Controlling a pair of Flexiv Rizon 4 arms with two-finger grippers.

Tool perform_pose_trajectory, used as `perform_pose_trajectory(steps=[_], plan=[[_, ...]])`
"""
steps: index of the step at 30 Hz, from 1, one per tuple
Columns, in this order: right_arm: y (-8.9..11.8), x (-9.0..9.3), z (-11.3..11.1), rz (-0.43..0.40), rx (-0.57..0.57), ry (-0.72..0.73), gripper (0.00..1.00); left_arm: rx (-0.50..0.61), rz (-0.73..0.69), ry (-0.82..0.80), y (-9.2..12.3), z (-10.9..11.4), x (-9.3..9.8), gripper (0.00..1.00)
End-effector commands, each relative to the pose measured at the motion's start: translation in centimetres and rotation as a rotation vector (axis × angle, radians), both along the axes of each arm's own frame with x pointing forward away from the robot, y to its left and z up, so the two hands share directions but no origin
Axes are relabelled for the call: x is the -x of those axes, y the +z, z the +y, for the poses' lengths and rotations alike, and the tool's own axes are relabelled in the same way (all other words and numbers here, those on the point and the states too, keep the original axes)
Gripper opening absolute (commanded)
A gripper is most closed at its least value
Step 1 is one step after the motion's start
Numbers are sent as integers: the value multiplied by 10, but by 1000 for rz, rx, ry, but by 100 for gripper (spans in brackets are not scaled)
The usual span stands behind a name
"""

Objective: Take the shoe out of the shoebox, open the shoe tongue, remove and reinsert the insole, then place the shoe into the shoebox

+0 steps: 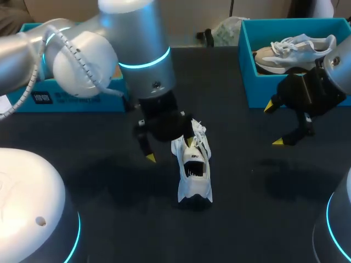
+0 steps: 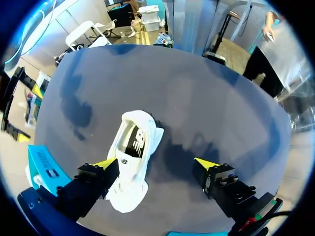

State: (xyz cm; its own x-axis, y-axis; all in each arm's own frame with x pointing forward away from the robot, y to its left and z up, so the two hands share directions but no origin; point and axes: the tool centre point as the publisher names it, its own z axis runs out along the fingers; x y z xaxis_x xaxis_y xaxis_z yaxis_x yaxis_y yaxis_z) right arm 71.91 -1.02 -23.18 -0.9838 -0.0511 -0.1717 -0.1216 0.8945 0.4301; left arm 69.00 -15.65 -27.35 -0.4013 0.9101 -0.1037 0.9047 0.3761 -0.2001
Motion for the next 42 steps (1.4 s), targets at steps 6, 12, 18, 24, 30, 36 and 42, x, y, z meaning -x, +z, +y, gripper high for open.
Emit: perform_pose_trajectory(steps=[6, 12, 18, 24, 30, 36, 42], plan=[[-1, 0, 1, -1, 3, -1, 100, -162, 39, 471, -6, -8, 6, 100], [-1, 0, 1, -1, 3, -1, 100, -157, 10, 761, -16, -12, 9, 100], [-1, 0, 1, -1, 3, -1, 100, -138, -54, 979, -23, -21, 22, 100], [-1, 0, 1, -1, 3, -1, 100, -113, -98, 1094, -29, -32, 42, 100], [-1, 0, 1, -1, 3, -1, 100, -79, -90, 1134, -34, -39, 58, 100], [-1, 0, 1, -1, 3, -1, 100, -70, -68, 1120, -47, -43, 61, 100], [-1, 0, 1, -1, 3, -1, 100, -72, -81, 1088, -61, -45, 61, 100]])
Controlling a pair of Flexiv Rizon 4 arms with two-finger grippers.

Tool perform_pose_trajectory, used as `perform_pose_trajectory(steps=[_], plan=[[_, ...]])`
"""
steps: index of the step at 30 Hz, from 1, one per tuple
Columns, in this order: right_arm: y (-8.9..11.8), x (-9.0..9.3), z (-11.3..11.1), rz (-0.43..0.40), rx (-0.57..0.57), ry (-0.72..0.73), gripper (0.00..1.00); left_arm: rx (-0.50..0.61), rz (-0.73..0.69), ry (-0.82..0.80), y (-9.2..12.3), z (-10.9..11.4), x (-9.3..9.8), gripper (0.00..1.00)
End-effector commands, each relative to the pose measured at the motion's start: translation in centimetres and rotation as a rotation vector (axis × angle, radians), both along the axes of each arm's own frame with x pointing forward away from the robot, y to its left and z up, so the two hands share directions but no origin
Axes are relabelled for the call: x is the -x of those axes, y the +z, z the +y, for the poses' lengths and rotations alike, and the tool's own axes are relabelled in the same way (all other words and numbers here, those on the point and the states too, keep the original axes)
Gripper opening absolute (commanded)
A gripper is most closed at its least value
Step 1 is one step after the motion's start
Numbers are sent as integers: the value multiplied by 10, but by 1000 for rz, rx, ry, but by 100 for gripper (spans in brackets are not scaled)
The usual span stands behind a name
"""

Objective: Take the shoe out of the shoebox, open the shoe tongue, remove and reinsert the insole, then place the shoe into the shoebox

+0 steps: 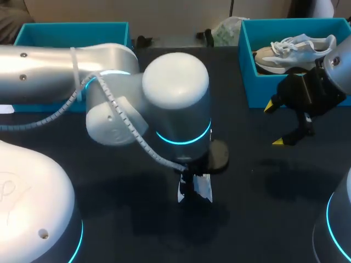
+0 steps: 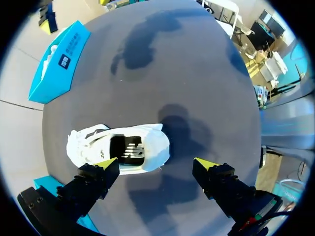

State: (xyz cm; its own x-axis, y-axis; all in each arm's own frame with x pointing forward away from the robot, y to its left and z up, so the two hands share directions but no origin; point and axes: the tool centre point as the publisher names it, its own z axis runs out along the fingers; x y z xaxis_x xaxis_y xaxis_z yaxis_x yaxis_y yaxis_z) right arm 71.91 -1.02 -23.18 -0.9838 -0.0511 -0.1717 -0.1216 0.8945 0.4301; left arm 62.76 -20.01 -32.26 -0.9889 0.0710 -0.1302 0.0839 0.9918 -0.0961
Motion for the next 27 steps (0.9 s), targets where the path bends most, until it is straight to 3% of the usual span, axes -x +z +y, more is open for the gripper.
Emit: perform_pose_trajectory(steps=[1, 11, 27], plan=[[-1, 0, 1, -1, 3, -1, 100, -1, -3, -3, -15, -2, -2, 100], [-1, 0, 1, -1, 3, -1, 100, -21, -24, 32, -47, -12, -7, 100], [-1, 0, 1, -1, 3, -1, 100, -60, -29, 70, -72, -21, 0, 100]])
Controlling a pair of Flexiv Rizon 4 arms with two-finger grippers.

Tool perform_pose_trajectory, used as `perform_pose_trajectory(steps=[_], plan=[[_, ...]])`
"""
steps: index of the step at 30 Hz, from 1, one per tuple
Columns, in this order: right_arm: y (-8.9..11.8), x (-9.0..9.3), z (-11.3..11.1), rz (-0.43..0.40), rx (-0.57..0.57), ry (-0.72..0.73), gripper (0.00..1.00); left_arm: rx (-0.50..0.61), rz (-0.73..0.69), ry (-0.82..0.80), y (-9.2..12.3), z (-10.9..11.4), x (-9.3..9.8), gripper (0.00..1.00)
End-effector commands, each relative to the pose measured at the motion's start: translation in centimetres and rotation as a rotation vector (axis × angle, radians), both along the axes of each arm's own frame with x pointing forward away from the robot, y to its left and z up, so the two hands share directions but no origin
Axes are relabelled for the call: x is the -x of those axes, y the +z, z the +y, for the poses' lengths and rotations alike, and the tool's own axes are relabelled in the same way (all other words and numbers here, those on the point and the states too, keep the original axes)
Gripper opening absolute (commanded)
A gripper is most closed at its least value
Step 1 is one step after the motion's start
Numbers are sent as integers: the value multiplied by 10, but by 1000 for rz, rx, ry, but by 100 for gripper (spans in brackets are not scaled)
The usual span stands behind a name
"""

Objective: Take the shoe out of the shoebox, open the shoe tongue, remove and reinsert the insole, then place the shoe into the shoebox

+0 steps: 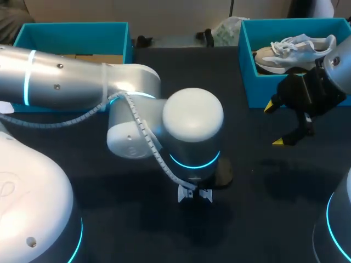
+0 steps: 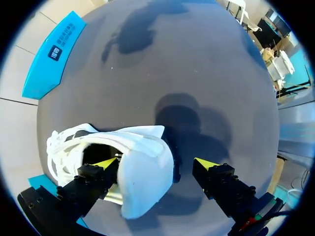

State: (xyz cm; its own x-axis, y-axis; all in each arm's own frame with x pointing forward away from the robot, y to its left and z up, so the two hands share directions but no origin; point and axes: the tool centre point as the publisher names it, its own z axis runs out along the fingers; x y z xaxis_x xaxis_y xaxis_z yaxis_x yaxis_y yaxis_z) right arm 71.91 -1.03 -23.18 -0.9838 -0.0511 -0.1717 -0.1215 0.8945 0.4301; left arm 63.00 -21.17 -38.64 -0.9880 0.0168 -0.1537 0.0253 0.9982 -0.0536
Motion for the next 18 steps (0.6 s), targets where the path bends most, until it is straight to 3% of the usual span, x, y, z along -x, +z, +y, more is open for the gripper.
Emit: perform_pose_trajectory(steps=[1, 5, 7, 9, 14, 18], plan=[[-1, 0, 1, -1, 3, -1, 100, -20, 0, 14, -9, -9, 3, 100], [-1, 0, 1, -1, 3, -1, 100, -29, 6, 32, -14, -6, 6, 98], [-1, 0, 1, -1, 3, -1, 100, -34, 17, 44, -16, -5, 7, 76], [-1, 0, 1, -1, 3, -1, 100, -34, 23, 54, -17, -3, 8, 71], [-1, 0, 1, -1, 3, -1, 100, -30, 41, 70, -18, -1, 8, 36], [-1, 0, 1, -1, 3, -1, 100, -25, 56, 74, -17, 1, 9, 34]])
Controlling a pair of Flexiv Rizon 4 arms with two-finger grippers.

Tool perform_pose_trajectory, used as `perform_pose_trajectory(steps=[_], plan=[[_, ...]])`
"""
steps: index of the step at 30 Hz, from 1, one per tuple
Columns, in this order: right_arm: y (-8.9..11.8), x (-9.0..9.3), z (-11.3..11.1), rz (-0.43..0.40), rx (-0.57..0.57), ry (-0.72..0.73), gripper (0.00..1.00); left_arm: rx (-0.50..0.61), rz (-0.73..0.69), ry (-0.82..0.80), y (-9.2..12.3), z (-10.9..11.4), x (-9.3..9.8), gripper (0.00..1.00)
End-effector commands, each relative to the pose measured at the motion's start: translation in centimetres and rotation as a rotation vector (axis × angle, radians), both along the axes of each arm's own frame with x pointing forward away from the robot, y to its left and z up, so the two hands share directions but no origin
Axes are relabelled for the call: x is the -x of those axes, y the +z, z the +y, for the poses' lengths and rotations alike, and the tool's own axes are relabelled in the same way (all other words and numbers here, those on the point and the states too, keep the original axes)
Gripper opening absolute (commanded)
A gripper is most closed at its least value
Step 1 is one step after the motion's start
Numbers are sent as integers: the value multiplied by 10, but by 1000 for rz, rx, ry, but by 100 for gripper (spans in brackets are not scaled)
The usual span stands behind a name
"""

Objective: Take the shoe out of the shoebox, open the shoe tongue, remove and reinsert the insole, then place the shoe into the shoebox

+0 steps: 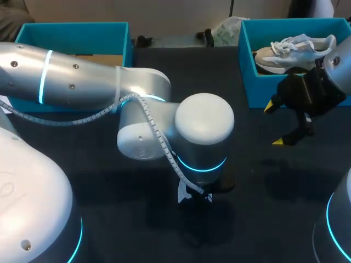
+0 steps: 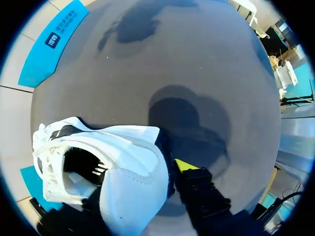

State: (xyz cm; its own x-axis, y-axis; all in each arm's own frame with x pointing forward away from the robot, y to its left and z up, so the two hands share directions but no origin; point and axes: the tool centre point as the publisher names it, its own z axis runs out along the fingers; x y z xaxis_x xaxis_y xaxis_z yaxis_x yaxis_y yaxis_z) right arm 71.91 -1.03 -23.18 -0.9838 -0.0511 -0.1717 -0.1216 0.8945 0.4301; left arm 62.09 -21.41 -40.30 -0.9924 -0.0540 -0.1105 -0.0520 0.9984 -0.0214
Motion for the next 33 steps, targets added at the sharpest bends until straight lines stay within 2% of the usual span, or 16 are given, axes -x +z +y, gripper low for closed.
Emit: perform_pose_trajectory(steps=[1, 3, 4, 6, 11, 15, 33], plan=[[-1, 0, 1, -1, 3, -1, 100, 7, 19, -2, -1, 4, 0, 34], [-1, 0, 1, -1, 3, -1, 100, 8, 37, -5, -1, 4, 1, 31], [-1, 0, 1, -1, 3, -1, 100, 9, 44, -5, -1, 5, 1, 23], [-1, 0, 1, -1, 3, -1, 100, 12, 55, -4, 1, 6, 2, 0], [-1, 0, 1, -1, 3, -1, 100, 43, 104, -16, 17, 12, 3, 0], [-1, 0, 1, -1, 3, -1, 100, 46, 132, -17, 38, 18, 0, 0], [-1, 0, 1, -1, 3, -1, 100, 8, 178, -144, 157, 33, -11, 0]])
